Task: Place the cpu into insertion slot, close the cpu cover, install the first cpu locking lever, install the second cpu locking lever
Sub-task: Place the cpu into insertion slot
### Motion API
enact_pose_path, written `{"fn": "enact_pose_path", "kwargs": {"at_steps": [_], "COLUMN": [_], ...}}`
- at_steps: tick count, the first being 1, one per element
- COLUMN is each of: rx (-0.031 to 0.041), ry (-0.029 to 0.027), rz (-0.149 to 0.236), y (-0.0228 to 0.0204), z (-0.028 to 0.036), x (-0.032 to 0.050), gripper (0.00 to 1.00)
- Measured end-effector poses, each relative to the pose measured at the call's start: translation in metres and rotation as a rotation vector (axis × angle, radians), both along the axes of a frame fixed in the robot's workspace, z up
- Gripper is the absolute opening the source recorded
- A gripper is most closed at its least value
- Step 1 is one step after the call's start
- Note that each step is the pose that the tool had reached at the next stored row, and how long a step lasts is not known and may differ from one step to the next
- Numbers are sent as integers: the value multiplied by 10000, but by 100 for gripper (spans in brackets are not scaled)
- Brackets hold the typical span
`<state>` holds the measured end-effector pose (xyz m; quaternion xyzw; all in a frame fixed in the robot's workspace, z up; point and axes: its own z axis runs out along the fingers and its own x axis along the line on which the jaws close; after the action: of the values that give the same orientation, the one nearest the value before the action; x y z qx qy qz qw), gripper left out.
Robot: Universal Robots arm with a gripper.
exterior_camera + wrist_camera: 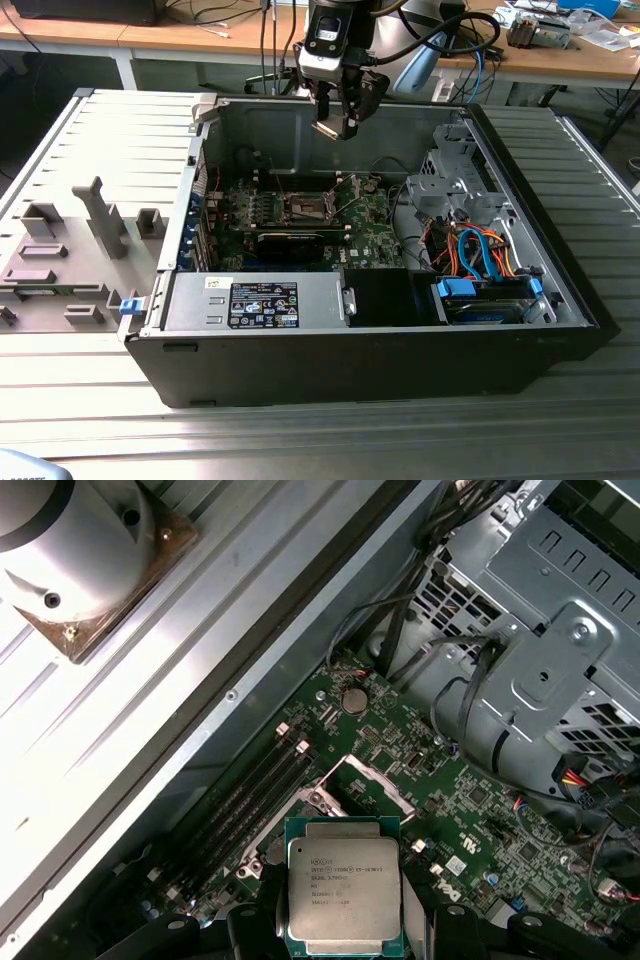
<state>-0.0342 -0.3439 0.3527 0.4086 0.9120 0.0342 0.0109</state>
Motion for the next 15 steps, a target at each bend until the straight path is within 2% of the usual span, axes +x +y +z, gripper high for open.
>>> {"fn": "enact_pose_path", "kwargs": {"at_steps": [15], "rx": [-2], "ry": [0], "rz": [-100], "y": [0], "z": [0], "x": [0], "gripper": [55]}}
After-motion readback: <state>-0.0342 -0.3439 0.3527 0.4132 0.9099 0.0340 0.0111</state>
